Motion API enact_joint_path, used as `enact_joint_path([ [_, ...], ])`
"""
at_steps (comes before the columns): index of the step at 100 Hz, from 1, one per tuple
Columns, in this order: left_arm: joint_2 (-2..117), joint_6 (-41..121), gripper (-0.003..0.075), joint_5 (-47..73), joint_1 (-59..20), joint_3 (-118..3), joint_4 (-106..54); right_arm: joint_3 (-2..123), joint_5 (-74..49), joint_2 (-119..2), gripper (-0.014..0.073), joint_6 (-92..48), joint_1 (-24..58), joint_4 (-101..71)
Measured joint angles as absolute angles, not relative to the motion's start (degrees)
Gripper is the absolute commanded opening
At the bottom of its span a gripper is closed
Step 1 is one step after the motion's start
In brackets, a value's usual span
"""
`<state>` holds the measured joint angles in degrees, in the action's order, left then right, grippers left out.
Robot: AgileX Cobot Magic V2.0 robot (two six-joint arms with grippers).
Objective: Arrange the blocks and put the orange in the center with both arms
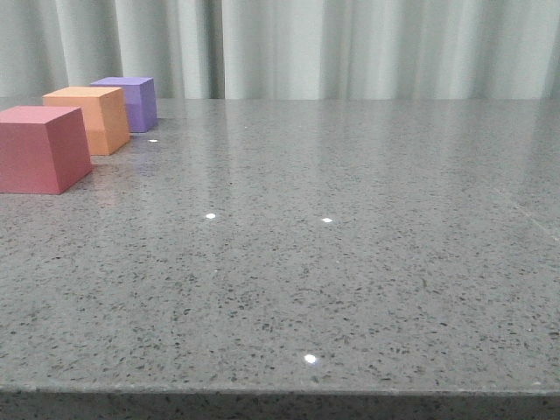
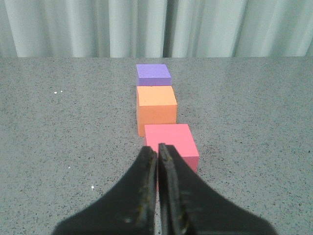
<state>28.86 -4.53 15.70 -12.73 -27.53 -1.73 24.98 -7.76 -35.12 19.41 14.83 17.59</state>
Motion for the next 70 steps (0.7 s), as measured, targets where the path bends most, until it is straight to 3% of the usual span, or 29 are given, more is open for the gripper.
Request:
enact_joint_path([
  [70, 28.86, -4.53, -0.0020, 15.35, -12.73, -27.12, -1.62, 24.98, -7.76, -35.12, -0.0111, 19.41, 14.83, 17.59],
])
